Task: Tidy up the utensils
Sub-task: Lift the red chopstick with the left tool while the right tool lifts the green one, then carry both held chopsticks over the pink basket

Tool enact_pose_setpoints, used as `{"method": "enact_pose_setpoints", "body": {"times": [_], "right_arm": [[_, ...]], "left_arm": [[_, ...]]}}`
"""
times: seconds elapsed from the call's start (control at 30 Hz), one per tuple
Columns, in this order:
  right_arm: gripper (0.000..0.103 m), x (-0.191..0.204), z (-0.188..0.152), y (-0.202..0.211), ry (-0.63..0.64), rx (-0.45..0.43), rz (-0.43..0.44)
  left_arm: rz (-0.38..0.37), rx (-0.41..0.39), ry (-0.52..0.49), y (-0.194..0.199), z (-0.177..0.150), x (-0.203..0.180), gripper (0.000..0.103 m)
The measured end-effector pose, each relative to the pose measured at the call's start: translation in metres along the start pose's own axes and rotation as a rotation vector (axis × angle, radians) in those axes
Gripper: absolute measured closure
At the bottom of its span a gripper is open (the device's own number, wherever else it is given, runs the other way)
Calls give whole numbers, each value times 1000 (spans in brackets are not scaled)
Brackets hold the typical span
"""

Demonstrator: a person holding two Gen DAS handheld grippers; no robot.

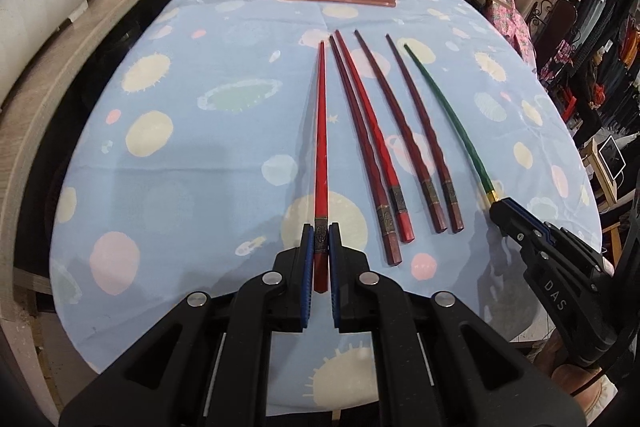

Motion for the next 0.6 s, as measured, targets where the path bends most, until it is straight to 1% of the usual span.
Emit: {"method": "enact_pose_setpoints", "body": {"times": [0.13,0.23,0.5,0.6], "right_arm": [[96,-3,7,17,-6,-29,1],[96,-4,18,33,-11,-64,-1],[96,-4,44,46,-27,-107,-12],[96,-2,56,56,-25,-140,-13]], "left_arm": [[-13,-29,10,18,9,0,96],[-15,-56,-1,29,18,-2,96],[-29,-84,-16,37,44,-4,96],[-34,-109,-10,46,54,-2,96]]}}
Point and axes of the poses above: each gripper's, at about its wrist camera, not at the fingertips, and y roughly against the way its jaws point, x to its left, z to its top, the point moved 2 cm from there along -y, roughly the way its jaws point, and after that the axes turned 4 degrees about -z, right-handed, at the moved point
